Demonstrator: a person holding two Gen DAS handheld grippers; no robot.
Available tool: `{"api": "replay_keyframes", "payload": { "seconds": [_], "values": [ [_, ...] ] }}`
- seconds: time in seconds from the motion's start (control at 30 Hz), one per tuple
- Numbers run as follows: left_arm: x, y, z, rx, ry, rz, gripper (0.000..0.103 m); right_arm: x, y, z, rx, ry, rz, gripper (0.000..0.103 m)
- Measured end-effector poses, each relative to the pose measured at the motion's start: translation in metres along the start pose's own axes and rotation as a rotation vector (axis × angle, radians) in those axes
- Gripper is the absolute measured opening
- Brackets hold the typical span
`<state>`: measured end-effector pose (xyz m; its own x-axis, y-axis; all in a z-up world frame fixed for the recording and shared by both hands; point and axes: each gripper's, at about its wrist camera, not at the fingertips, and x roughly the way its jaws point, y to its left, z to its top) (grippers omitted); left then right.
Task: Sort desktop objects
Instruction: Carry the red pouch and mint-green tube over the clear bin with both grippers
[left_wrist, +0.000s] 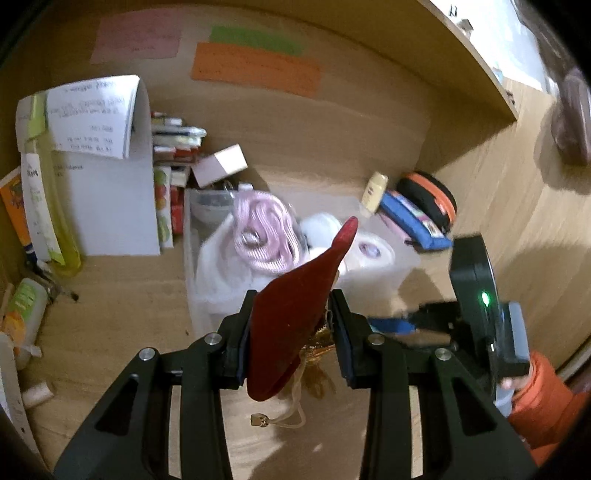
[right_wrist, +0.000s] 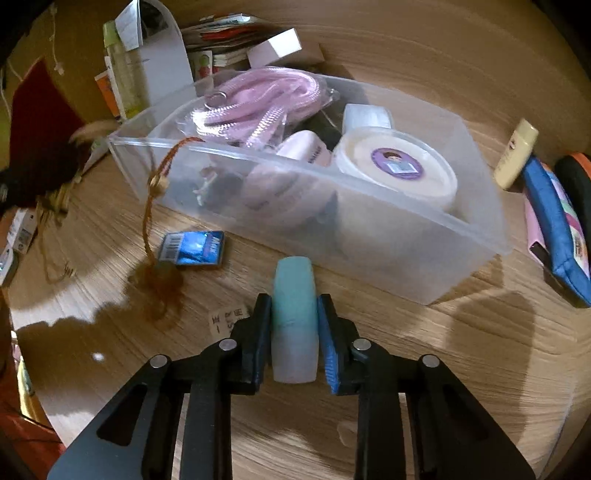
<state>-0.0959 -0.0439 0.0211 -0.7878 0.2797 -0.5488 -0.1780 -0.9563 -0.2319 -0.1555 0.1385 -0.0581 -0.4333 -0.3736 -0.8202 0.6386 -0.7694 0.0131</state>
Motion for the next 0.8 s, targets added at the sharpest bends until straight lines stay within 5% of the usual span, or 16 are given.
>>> {"api": "replay_keyframes", "payload": {
  "seconds": [0.23, 0.8],
  "values": [
    [-0.005, 0.011, 0.022, -0.016, -0.046, 0.039, 0.037, -0.034, -0.010, 0.001, 0.066, -0.074, 0.115, 0.023],
    [0.003, 0.024, 0.081, -0.038, -0.118, 0.037, 0.037, -0.102, -0.062, 0.039, 0.139, -0.290, -0.018, 0.023]
  ]
}}
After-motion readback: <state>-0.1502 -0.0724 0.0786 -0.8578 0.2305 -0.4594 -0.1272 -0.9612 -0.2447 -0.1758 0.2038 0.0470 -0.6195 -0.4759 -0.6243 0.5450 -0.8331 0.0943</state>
